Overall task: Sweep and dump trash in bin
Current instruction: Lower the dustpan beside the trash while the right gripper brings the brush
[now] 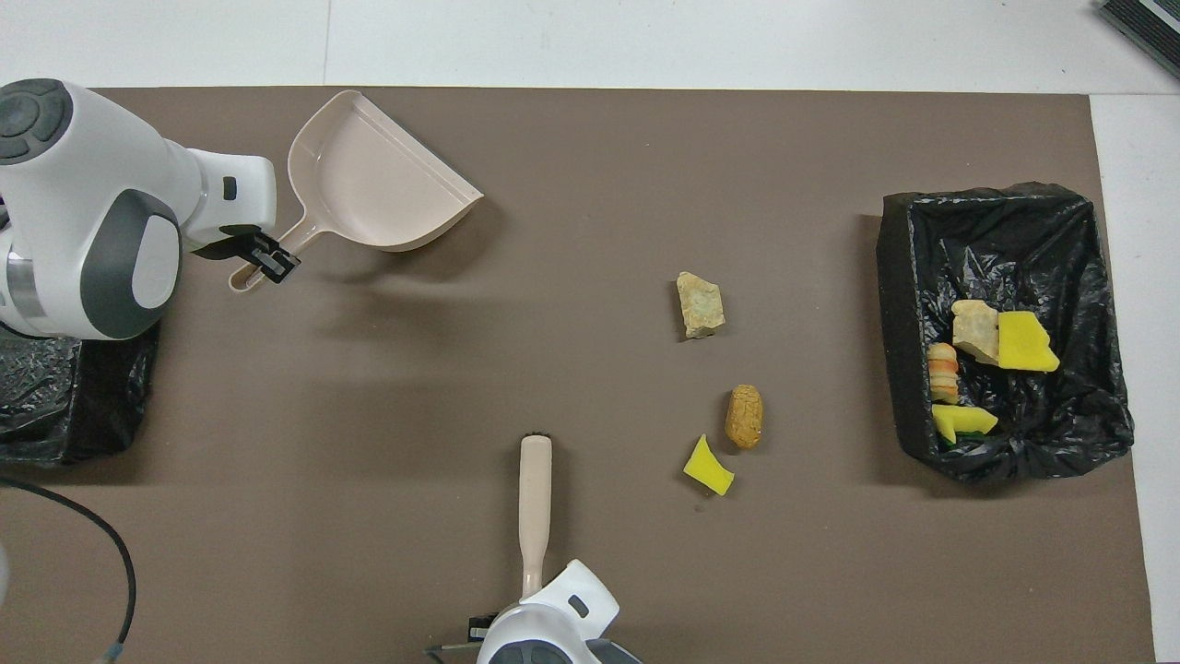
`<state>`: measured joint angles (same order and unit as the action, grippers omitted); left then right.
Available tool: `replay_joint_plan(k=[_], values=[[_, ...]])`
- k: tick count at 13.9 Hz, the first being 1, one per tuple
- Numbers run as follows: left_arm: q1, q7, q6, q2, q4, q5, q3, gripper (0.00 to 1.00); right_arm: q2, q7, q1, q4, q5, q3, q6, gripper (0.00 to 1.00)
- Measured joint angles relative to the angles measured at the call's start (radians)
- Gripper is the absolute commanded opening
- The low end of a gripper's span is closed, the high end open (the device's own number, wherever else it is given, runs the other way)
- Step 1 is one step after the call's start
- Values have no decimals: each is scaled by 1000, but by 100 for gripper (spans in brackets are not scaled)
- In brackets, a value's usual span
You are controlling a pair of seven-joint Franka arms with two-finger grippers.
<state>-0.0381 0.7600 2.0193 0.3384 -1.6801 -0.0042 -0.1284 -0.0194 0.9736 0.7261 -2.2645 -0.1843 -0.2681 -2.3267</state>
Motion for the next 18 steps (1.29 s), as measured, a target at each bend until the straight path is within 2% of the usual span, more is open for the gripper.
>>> replay_joint_plan(k=[3,8,11,15,18], values=[[-11,159,-12,-19,-43,0,-1,0,66,0,-90,2,0,4,39,0],[-105,235,-14,-88,-155,67,-5,0,230,-8,-259,-4,3,6,369,0],[-189,234,-14,-140,-227,83,-6,0,287,-16,-344,-31,24,6,474,0],[-282,217,-13,-210,-319,91,-7,0,302,-185,-473,-109,32,6,535,0],[-367,117,-7,-260,-385,92,-7,0,345,-205,-497,-183,31,5,538,0]])
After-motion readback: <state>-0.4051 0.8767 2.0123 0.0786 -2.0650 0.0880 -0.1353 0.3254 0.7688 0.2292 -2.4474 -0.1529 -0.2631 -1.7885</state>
